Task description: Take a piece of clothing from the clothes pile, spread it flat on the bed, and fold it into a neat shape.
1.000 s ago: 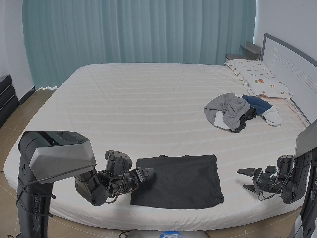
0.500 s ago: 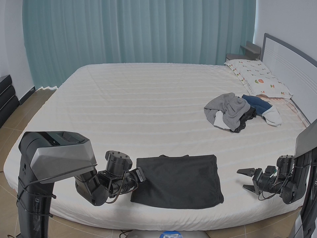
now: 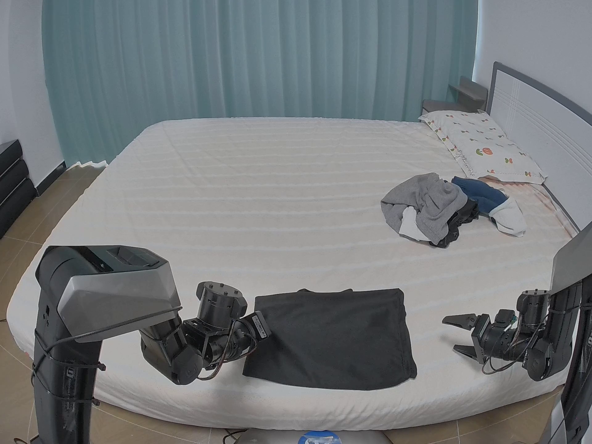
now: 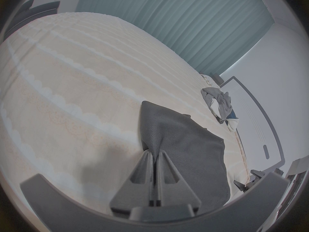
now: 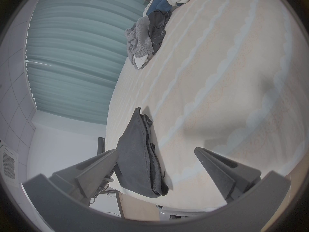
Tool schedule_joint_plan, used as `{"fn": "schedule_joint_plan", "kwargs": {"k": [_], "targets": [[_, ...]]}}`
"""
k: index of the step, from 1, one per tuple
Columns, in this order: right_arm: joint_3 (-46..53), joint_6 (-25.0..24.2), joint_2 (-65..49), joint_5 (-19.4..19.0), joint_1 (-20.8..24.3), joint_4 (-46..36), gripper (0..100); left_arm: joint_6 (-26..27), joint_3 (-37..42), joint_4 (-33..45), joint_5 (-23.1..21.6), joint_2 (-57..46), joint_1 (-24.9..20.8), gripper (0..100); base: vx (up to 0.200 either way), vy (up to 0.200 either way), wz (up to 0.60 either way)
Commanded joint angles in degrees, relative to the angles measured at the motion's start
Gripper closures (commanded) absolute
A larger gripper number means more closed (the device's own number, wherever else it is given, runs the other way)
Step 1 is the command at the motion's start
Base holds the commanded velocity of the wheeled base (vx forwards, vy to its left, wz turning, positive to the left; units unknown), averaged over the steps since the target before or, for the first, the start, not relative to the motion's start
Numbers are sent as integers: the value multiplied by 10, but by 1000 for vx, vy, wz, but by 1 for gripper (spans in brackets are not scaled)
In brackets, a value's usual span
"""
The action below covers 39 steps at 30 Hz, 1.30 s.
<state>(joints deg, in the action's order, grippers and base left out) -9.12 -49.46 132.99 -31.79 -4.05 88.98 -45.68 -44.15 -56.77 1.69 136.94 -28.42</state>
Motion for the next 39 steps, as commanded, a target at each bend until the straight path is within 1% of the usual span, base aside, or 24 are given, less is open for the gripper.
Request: {"fn": "schedule_joint_plan", "kwargs": {"k": [1,4,10,16,23,27,34,39], "targets": [[0,1,1,0,0,7,0,0,-1,0,3,1,0,100,0,0,0],[0,0,1,0,0,7,0,-1,1,0,6,1,-1,100,0,0,0],[0,1,1,0,0,7,0,-1,6,0,9,-1,4,100,0,200,0],[0,1,1,0,0,7,0,-6,6,0,32,-2,11,100,0,200,0],[1,1,1,0,0,7,0,-9,11,-1,36,-2,19,100,0,200,0],[1,1,1,0,0,7,0,-20,14,-1,47,-3,25,100,0,200,0],[1,0,1,0,0,7,0,-24,15,0,50,-4,44,100,0,200,0],[1,1,1,0,0,7,0,-24,22,-1,50,-4,47,100,0,200,0]]}}
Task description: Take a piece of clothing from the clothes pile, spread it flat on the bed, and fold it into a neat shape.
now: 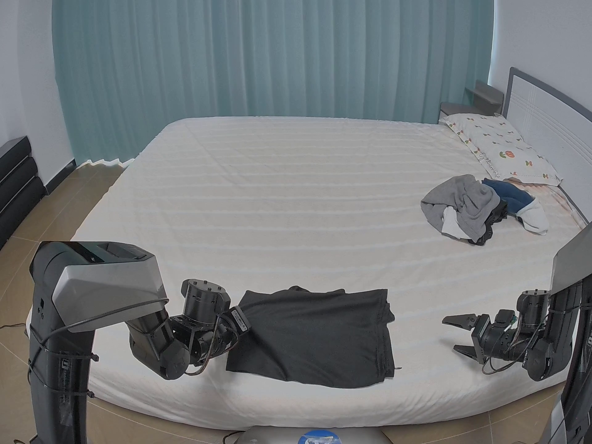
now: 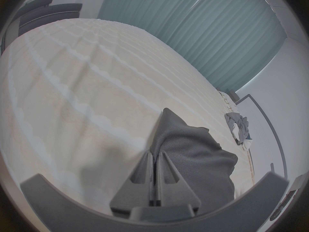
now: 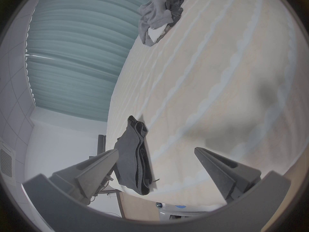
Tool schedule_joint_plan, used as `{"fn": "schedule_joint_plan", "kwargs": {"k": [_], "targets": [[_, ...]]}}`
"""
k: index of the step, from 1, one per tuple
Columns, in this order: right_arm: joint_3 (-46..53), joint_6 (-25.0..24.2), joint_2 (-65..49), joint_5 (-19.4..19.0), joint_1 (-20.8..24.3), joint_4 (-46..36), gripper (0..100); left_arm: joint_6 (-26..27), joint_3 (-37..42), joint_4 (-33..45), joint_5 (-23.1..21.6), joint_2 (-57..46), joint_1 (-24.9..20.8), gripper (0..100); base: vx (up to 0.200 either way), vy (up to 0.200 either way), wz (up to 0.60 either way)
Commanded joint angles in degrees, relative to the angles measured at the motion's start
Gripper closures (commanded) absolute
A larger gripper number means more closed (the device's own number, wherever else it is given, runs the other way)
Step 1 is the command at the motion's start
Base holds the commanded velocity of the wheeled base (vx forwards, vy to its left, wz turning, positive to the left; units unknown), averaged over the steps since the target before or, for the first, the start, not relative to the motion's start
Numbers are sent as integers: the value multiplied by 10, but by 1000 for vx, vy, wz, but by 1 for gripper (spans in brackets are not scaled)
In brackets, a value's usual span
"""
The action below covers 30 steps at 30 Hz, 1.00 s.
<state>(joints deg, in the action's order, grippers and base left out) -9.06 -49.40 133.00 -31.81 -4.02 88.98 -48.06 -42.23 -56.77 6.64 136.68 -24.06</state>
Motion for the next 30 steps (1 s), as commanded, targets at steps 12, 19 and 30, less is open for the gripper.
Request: {"fn": "schedule_joint_plan", "kwargs": {"k": [12,19,30], "targets": [[0,0,1,0,0,7,0,-1,12,0,0,-8,10,100,0,200,0],[0,0,1,0,0,7,0,-1,13,0,0,-9,9,100,0,200,0],[0,0,2,0,0,7,0,-2,24,0,0,-15,3,100,0,200,0]]}}
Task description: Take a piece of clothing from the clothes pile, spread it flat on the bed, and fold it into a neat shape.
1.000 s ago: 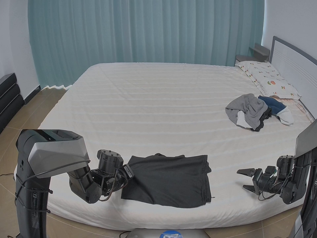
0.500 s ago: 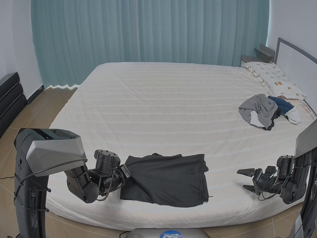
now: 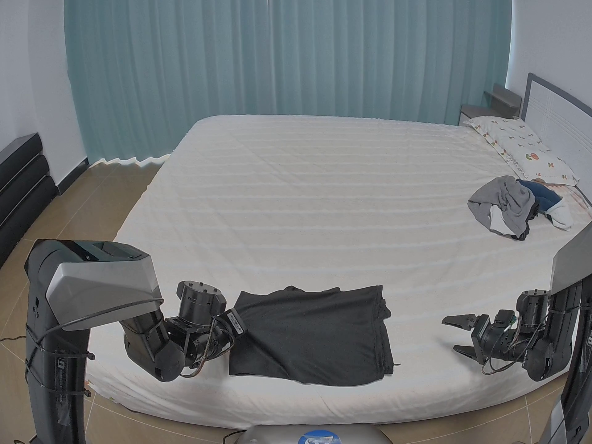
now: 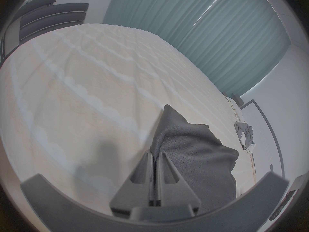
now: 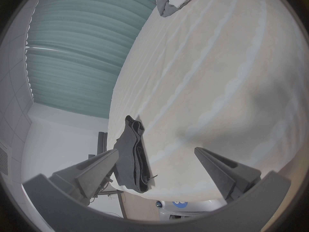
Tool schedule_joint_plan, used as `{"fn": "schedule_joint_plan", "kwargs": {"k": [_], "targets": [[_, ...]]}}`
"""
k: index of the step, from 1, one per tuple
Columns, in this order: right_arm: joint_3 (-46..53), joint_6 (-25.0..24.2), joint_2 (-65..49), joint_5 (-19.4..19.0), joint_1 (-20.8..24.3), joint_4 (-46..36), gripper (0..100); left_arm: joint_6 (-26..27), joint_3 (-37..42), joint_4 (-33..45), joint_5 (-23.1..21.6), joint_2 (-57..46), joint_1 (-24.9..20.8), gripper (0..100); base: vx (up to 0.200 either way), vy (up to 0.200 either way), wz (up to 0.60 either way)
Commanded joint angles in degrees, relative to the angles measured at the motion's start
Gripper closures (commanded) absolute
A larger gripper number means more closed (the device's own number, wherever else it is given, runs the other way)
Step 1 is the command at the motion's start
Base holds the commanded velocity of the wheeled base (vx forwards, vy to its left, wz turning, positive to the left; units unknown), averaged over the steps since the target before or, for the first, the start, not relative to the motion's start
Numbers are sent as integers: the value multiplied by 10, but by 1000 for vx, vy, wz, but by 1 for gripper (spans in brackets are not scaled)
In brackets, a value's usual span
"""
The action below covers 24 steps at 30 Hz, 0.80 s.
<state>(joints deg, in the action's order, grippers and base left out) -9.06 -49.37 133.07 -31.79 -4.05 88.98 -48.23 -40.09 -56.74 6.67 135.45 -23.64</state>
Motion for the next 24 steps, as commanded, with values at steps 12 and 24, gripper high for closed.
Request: {"fn": "schedule_joint_plan", "kwargs": {"k": [12,24], "targets": [[0,2,1,0,0,7,0,-2,17,-2,-3,-8,-18,100,0,67,0],[0,2,1,0,0,7,0,-2,24,-2,-4,-12,-26,0,0,0,0]]}}
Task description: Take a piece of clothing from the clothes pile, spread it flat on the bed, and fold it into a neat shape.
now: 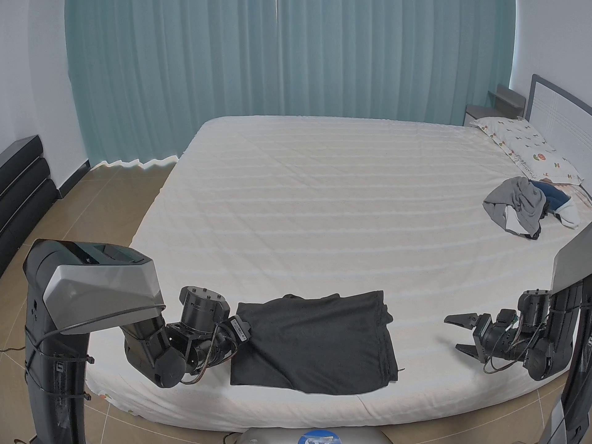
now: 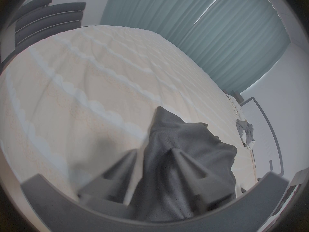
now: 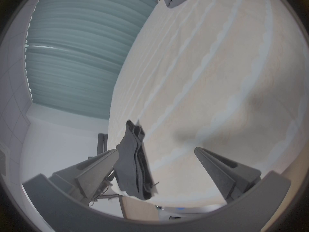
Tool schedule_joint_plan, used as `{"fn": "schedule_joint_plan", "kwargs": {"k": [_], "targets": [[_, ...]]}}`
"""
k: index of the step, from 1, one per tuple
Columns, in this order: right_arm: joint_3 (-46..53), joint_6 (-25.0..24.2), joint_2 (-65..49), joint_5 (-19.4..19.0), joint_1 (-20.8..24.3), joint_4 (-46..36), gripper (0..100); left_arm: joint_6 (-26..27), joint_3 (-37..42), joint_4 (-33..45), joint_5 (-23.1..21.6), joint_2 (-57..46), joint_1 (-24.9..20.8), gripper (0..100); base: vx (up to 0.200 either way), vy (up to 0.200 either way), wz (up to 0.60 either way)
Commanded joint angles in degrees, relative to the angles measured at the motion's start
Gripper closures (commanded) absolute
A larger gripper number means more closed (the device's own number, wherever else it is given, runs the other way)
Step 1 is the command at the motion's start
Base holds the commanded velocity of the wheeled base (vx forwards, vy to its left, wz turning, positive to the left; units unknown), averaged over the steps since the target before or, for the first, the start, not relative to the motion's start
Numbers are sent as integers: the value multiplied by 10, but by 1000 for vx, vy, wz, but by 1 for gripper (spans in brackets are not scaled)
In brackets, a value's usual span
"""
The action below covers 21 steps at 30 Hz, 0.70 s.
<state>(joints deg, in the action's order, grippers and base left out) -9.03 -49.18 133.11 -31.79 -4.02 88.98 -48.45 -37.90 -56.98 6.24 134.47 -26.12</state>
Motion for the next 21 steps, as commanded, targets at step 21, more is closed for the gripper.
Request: {"fn": "schedule_joint_plan", "kwargs": {"k": [21], "targets": [[-9,4,-9,9,1,7,0,-5,33,-45,4,-55,42,0,0,0,0]]}}
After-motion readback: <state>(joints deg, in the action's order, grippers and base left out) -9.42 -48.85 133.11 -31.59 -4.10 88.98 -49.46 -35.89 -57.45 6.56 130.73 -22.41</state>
